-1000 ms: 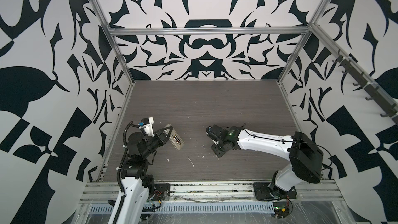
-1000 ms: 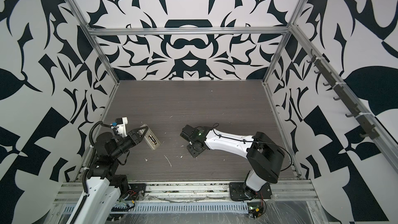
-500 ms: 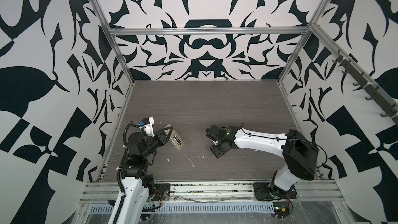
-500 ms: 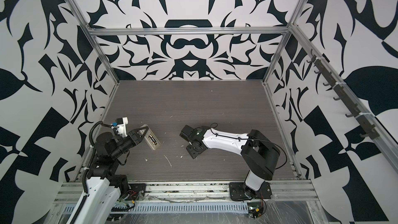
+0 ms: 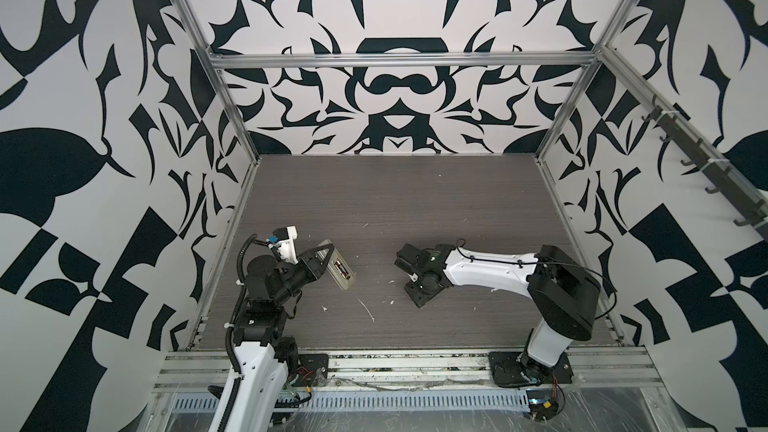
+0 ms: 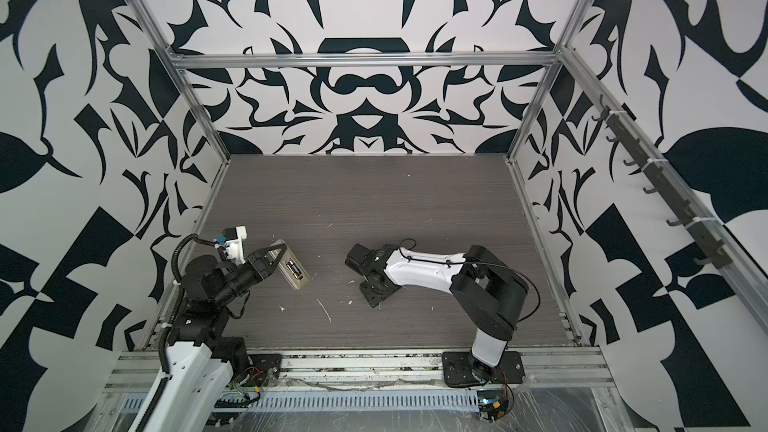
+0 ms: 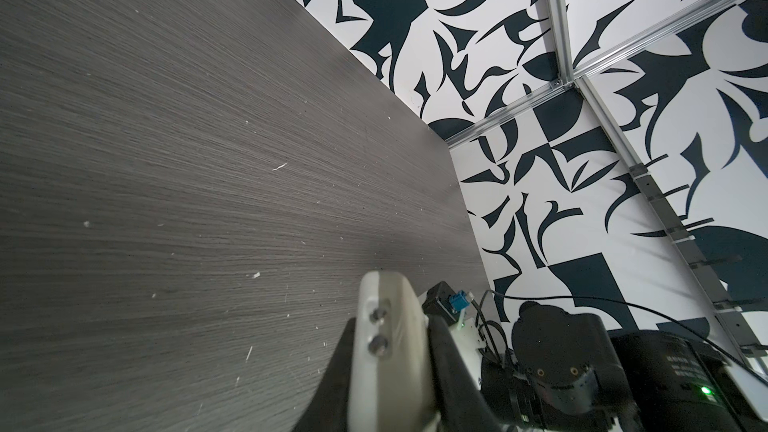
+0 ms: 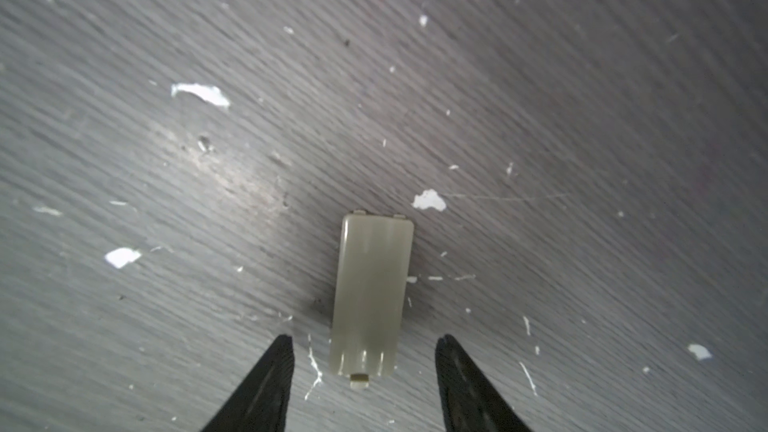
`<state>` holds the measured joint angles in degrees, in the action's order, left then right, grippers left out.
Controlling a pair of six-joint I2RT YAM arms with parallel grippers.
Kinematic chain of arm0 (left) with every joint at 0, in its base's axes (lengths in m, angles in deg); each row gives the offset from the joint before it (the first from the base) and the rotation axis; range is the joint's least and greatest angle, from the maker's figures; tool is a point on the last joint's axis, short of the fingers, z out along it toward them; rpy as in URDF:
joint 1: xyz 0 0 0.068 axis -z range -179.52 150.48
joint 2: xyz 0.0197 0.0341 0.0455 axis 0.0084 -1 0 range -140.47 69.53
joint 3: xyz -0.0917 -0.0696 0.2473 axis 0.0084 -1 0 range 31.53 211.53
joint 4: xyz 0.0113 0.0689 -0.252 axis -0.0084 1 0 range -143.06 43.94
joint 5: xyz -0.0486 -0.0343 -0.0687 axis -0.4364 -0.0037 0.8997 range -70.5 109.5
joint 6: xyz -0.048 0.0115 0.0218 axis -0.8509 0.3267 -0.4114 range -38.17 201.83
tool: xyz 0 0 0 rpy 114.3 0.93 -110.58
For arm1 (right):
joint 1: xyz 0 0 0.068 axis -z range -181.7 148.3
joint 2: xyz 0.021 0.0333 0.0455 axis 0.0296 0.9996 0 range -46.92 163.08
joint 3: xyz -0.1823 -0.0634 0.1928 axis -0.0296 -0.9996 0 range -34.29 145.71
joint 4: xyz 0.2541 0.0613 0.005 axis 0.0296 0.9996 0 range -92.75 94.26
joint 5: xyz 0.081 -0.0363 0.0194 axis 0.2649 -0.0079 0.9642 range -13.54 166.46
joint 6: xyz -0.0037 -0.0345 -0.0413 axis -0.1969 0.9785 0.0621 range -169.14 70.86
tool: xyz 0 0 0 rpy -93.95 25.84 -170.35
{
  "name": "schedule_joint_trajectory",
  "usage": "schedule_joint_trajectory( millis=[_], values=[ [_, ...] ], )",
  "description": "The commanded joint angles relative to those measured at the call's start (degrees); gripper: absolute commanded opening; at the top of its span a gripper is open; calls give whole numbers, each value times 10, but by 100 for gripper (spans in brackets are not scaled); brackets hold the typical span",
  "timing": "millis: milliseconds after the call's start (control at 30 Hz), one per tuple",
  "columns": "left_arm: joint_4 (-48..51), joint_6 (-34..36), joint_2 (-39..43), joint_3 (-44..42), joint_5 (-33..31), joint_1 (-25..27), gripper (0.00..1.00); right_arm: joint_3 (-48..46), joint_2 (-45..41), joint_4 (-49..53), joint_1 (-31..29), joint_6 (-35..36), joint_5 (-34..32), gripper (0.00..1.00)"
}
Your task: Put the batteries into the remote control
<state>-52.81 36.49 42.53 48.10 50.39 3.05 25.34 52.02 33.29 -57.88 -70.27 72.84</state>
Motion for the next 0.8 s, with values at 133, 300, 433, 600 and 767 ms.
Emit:
schedule_joint_trajectory(
  millis=[133, 300, 433, 600, 767],
  values=[
    [-13, 2, 6, -2, 5, -3, 0, -1, -5, -1, 8, -6, 1, 51],
    [-16, 2, 4, -3, 5, -3, 0, -8, -4, -4, 10, -10, 7, 49],
    [-17, 2, 3, -3, 6, -2, 0, -8, 2, -5, 10, -10, 12, 49],
    [-15, 2, 6, -5, 6, -3, 0, -12, 7, -12, 10, -11, 20, 47],
    [-16, 2, 6, -5, 5, -2, 0, -15, 7, -11, 10, -13, 24, 44]
  ],
)
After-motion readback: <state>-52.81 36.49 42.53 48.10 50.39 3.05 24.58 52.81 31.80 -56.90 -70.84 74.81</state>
